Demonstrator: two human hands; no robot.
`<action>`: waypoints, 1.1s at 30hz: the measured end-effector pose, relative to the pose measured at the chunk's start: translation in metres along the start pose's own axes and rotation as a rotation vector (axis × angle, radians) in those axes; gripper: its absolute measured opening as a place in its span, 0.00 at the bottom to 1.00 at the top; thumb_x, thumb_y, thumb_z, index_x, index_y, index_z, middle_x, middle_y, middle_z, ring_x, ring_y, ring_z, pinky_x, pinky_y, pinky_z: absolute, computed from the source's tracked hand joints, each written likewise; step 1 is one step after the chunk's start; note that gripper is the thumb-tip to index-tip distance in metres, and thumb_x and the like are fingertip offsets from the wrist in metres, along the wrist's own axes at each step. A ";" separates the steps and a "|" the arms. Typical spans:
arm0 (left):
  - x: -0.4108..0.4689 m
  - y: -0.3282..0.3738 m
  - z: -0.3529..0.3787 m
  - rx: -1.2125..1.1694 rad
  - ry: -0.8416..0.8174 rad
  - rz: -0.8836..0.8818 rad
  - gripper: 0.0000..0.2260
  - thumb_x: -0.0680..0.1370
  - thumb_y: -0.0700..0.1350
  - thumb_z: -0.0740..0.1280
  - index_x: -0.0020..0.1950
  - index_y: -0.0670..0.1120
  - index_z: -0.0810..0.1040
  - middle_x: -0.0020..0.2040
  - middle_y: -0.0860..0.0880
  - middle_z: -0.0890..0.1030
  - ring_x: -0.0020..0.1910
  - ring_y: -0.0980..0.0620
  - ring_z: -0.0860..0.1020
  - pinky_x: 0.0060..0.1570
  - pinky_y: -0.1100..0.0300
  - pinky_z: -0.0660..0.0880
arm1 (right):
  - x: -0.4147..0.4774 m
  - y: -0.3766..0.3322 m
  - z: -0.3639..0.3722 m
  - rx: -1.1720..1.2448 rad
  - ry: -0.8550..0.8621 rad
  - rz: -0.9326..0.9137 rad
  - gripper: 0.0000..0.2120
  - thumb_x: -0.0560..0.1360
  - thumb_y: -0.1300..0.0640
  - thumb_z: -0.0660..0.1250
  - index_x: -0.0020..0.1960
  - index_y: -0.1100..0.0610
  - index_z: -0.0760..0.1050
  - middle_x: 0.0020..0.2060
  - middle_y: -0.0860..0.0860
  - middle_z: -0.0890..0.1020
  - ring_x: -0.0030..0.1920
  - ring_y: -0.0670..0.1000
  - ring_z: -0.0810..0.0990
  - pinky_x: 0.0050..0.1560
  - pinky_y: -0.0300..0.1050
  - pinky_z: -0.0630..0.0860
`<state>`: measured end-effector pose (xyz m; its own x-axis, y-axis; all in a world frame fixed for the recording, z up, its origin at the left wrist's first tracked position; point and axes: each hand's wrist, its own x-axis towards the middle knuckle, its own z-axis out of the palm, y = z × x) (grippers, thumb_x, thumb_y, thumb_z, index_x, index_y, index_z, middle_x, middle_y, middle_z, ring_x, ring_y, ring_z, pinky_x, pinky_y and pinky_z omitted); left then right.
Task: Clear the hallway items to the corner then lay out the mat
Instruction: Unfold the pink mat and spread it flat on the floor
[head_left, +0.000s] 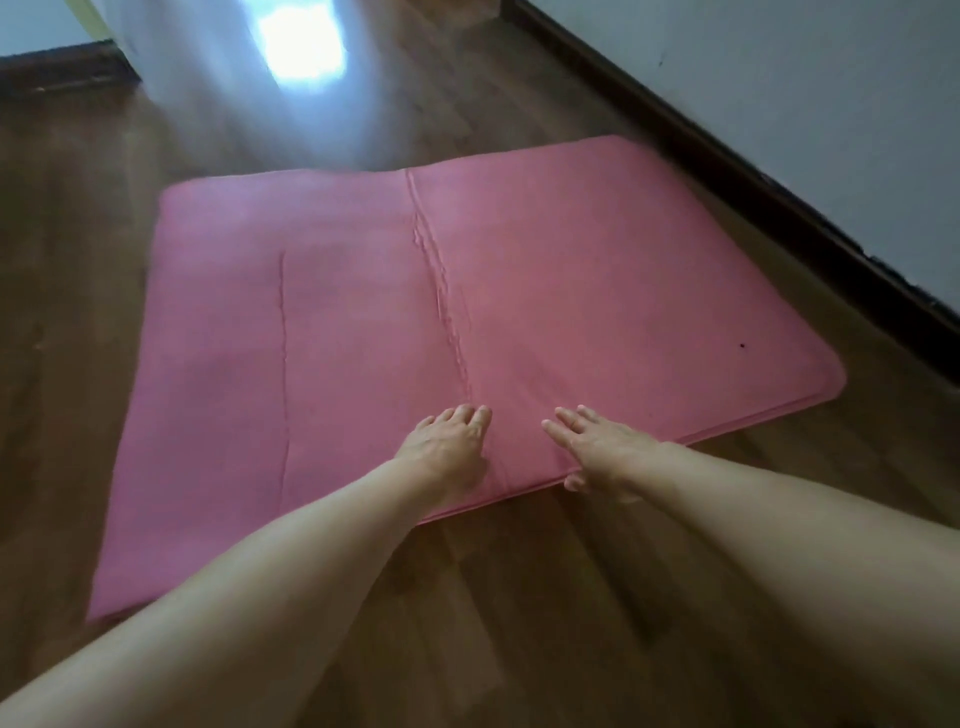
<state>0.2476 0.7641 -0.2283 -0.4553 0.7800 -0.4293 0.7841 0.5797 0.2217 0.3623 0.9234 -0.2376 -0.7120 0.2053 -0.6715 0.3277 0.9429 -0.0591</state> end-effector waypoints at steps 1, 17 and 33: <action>0.005 0.006 0.006 -0.022 -0.019 -0.004 0.28 0.79 0.47 0.57 0.77 0.46 0.51 0.76 0.46 0.57 0.75 0.48 0.56 0.73 0.52 0.56 | 0.002 0.012 0.006 -0.015 -0.002 -0.002 0.37 0.78 0.50 0.62 0.77 0.48 0.40 0.77 0.49 0.41 0.77 0.54 0.42 0.75 0.51 0.50; 0.075 0.050 0.015 0.011 -0.133 -0.150 0.31 0.80 0.49 0.58 0.77 0.51 0.43 0.78 0.43 0.41 0.76 0.40 0.43 0.73 0.44 0.50 | 0.048 0.095 -0.018 -0.148 0.093 -0.111 0.54 0.69 0.76 0.62 0.72 0.34 0.34 0.74 0.40 0.33 0.76 0.53 0.36 0.74 0.56 0.48; 0.112 0.098 -0.005 0.151 0.004 -0.028 0.32 0.78 0.49 0.63 0.77 0.45 0.50 0.76 0.43 0.58 0.75 0.45 0.55 0.73 0.52 0.54 | 0.066 0.132 -0.027 0.658 0.524 0.324 0.18 0.79 0.57 0.56 0.66 0.62 0.69 0.65 0.59 0.72 0.66 0.59 0.68 0.67 0.50 0.64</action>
<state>0.2711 0.9096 -0.2504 -0.4791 0.7652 -0.4300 0.8256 0.5592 0.0754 0.3416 1.0685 -0.2702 -0.6618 0.6800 -0.3156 0.7363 0.5105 -0.4442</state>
